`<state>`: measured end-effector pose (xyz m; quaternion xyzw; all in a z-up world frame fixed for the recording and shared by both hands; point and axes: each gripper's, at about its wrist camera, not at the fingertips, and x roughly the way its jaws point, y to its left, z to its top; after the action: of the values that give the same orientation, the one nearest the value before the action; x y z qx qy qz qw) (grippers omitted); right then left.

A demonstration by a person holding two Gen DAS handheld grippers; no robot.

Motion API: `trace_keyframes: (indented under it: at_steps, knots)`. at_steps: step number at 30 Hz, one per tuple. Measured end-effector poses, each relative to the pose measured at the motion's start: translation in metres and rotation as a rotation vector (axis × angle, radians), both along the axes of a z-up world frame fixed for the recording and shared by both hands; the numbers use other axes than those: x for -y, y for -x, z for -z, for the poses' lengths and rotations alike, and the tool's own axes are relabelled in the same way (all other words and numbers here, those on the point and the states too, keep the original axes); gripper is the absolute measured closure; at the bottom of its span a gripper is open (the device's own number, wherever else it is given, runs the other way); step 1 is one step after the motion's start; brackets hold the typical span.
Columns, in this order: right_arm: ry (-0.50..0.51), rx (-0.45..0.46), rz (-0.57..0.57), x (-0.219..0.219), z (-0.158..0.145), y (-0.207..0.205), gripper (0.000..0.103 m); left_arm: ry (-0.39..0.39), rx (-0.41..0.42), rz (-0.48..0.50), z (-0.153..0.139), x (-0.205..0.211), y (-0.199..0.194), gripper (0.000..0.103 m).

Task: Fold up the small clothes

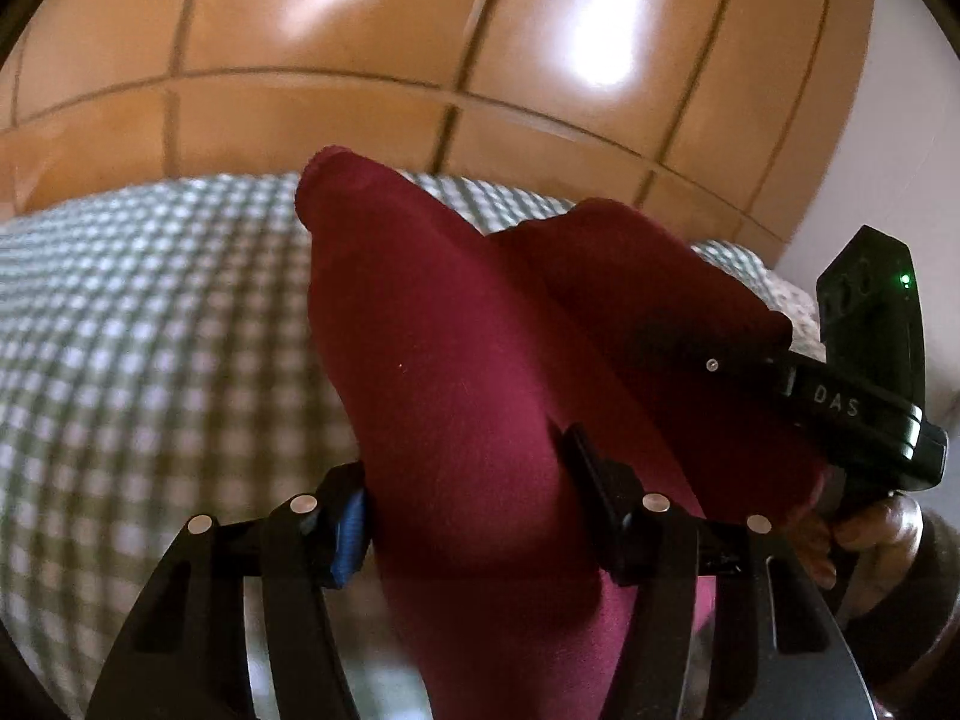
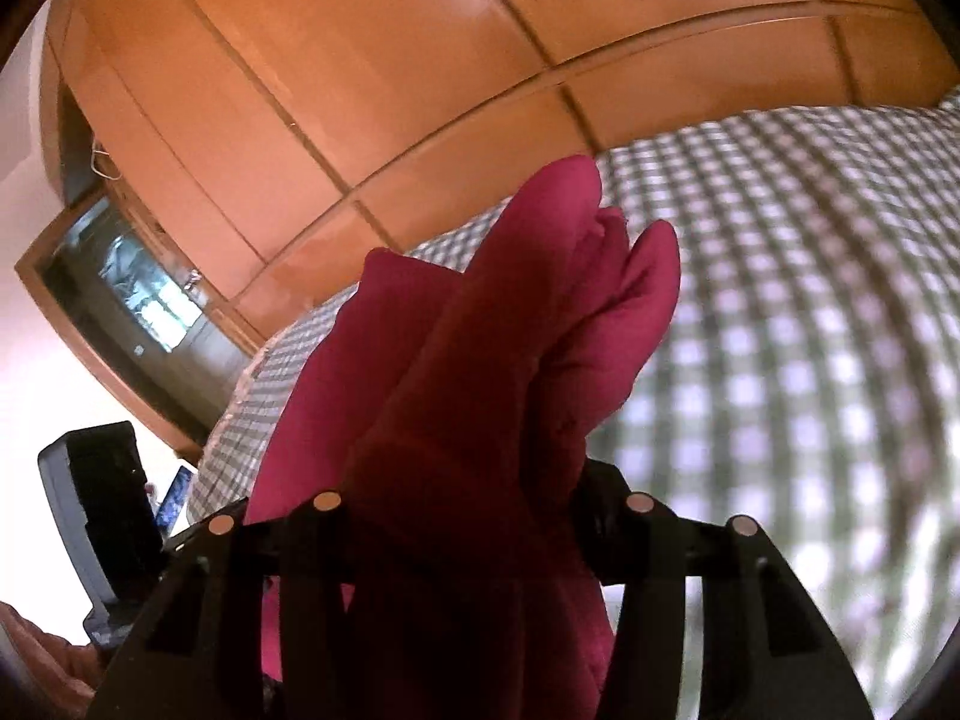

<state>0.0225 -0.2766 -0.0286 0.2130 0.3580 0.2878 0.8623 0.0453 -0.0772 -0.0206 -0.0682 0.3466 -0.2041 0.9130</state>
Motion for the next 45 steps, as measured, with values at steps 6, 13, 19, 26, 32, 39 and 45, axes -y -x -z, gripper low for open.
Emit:
trace_keyframes:
  at_steps: [6, 13, 19, 26, 32, 39, 45]
  knots:
    - [-0.022, 0.059, -0.044, -0.048, -0.005, -0.051, 0.055, -0.042, 0.070, -0.083, -0.008, -0.033, -0.036, 0.046]
    - [0.011, 0.092, -0.065, -0.098, -0.007, -0.127, 0.055, -0.079, 0.138, -0.177, -0.012, -0.069, -0.112, 0.046]
    - [0.085, 0.181, -0.002, -0.121, -0.002, -0.164, 0.054, -0.079, 0.143, -0.236, 0.004, -0.091, -0.170, 0.046]
    - [0.139, 0.010, 0.107, -0.109, 0.049, -0.193, 0.027, 0.089, -0.013, -0.289, 0.045, -0.128, -0.192, 0.027]
    - [0.192, 0.064, 0.160, -0.116, 0.041, -0.170, 0.016, 0.071, 0.053, -0.314, 0.035, -0.127, -0.176, 0.026]
    - [0.233, 0.116, 0.205, -0.104, 0.030, -0.115, 0.005, 0.009, 0.137, -0.313, 0.023, -0.113, -0.124, 0.026]
    - [0.338, -0.001, 0.315, -0.098, 0.039, -0.114, 0.002, -0.039, -0.018, -0.401, 0.039, -0.122, -0.137, 0.022]
